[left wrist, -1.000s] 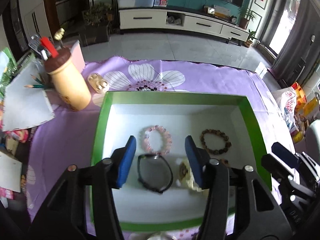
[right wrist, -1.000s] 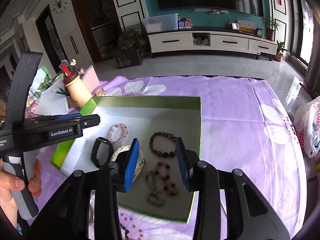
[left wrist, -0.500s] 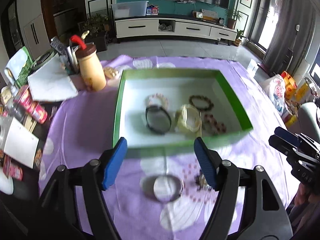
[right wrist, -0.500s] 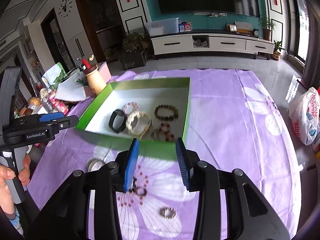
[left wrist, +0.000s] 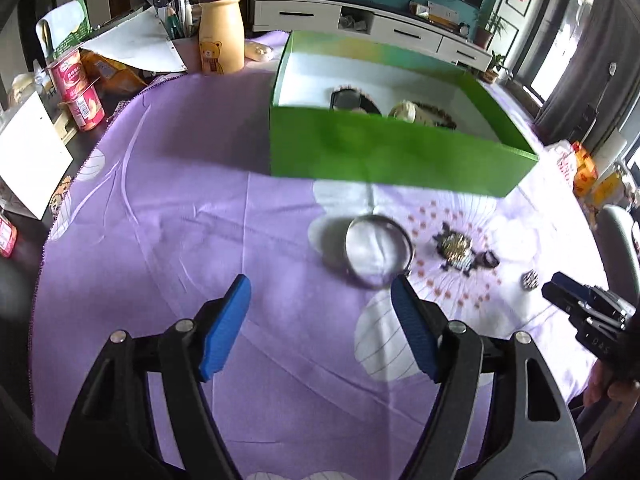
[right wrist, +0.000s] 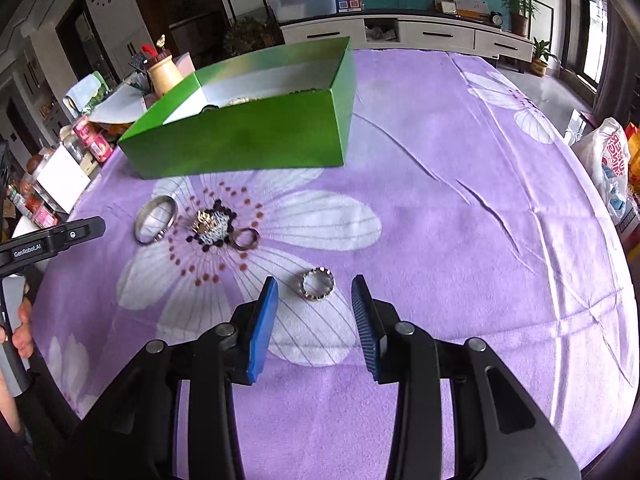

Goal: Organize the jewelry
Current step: 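Grasp the silver stone ring with the right tool while the left tool grasps the silver bangle, then carry the ring and bangle up and over the green box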

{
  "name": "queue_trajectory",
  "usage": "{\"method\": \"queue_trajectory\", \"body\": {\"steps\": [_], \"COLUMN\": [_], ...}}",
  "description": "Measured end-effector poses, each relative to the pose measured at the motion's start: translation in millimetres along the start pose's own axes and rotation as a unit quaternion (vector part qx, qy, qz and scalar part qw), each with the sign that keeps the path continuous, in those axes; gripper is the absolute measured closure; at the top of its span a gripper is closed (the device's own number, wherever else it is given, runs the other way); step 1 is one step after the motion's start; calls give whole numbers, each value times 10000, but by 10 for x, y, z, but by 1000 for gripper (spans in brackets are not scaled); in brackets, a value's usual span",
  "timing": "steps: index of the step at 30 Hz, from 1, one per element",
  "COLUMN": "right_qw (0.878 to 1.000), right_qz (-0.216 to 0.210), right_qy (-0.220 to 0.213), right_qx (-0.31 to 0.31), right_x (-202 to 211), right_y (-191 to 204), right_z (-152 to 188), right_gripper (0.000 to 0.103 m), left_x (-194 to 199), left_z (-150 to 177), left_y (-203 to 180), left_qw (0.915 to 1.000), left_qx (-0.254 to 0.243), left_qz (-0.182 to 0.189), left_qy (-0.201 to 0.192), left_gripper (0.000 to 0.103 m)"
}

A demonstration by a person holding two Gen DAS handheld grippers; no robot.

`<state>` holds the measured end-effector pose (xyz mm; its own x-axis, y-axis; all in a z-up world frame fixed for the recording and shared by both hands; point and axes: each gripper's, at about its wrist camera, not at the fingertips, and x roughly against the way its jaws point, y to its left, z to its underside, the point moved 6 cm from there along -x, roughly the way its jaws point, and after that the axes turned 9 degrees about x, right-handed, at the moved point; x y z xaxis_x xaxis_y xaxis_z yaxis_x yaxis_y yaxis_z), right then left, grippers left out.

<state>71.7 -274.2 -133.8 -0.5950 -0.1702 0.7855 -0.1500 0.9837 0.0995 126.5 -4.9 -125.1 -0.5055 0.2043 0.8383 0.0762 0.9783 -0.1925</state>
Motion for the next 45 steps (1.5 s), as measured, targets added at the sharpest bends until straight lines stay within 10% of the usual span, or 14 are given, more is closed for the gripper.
{"method": "queue_trajectory", "body": {"steps": [11,18,30,45], "right_qw": [9988,9979,9985,9986], "right_qz": [319,357,276,180], "right_qy": [37,-22,-55,-262], "right_qx": [371,545,464,419], "right_x": [-203,-233,-243,-51], "right_y": [77,93,69,123], "right_z": [2,-20,-37,-70], "right_gripper": [64,82,83,83], "left_x": [-222,-470,-558,-227], "left_z": [-126,-226,-190,-52], "left_y": [-171,-197,-327,-315], "left_qw": [9997,9990,9969,9986], "left_qx": [-168,-298,-725,-484], "left_qz": [-171,-300,-236,-93], "left_qy": [7,123,190,166], "left_gripper": [30,53,99,100]}}
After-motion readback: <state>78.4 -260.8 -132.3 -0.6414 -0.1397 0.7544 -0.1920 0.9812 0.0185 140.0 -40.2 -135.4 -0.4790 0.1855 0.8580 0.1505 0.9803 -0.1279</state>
